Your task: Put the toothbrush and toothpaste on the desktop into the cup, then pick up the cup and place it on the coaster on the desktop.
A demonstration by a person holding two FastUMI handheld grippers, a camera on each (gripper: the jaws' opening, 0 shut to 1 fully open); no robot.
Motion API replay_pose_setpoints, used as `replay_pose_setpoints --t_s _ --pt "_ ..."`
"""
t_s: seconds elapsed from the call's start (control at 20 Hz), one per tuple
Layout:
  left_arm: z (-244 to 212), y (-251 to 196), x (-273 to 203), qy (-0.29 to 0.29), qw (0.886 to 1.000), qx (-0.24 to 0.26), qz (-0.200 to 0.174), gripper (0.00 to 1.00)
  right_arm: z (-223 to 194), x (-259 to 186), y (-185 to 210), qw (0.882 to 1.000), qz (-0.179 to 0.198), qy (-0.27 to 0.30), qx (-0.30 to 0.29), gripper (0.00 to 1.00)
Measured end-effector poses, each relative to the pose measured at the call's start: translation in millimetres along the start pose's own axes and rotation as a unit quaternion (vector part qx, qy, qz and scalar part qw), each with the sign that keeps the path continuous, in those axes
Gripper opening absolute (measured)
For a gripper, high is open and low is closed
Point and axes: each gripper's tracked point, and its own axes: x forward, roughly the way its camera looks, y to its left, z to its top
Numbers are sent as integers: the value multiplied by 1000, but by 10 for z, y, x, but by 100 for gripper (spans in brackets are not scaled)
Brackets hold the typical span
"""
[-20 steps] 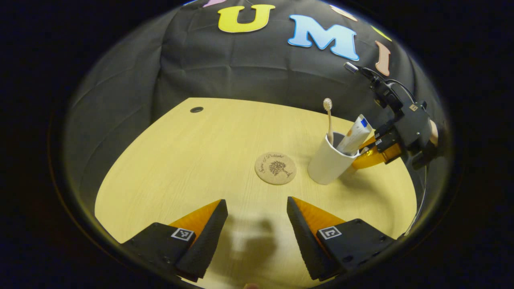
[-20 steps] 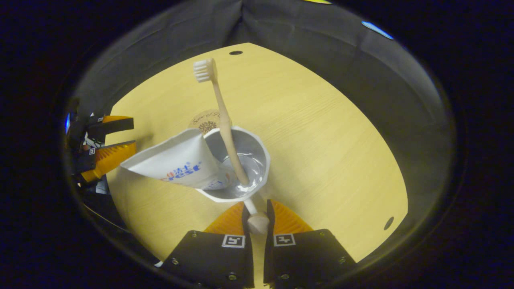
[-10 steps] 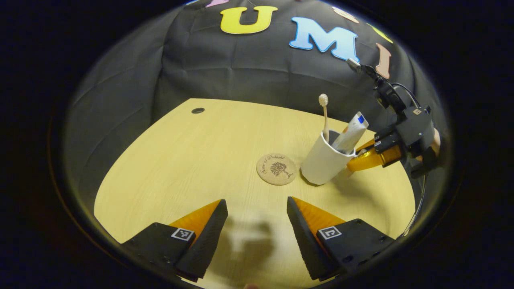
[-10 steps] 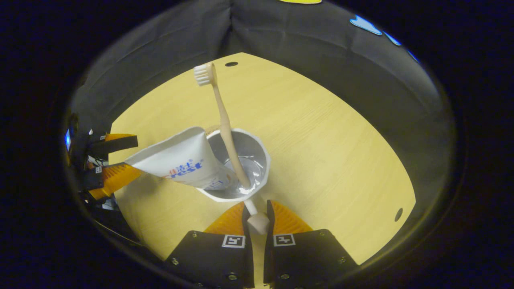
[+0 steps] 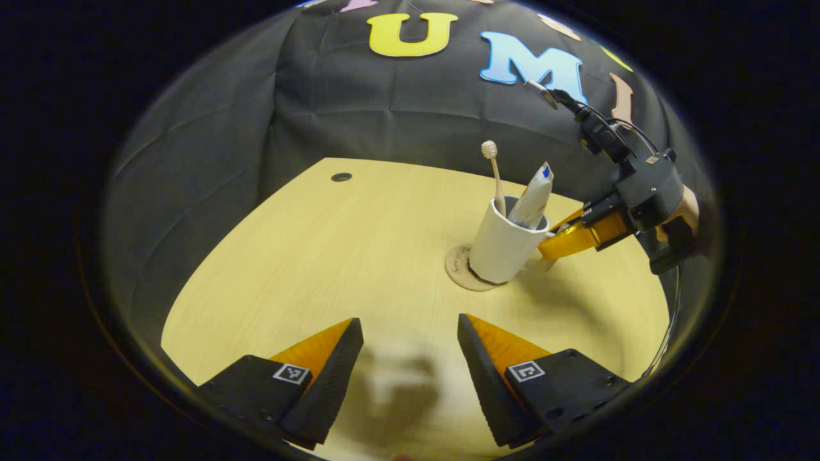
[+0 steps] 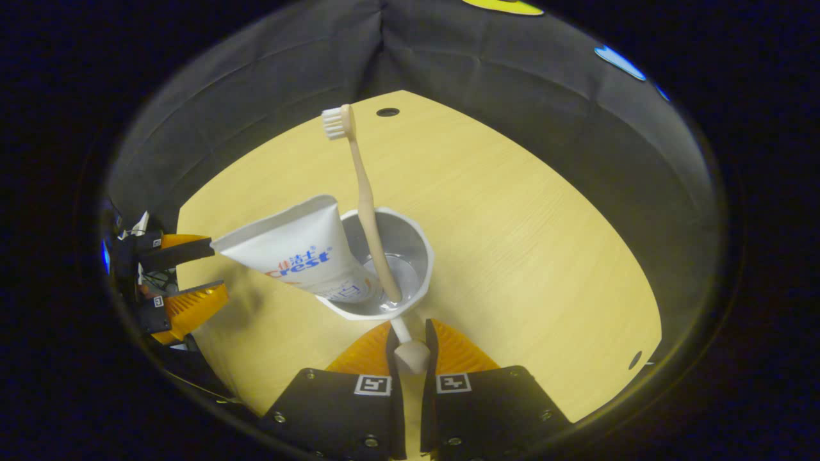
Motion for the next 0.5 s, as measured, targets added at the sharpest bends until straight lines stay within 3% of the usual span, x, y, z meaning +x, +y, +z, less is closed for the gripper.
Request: replay_pose_setpoints --t_s 0.4,0.5 --pt "-31 295 -30 2 1000 -16 18 96 123 152 42 1000 -6 9 -1 11" --pt "30 241 4 3 1000 -14 17 96 148 176 96 1000 -6 9 -3 19"
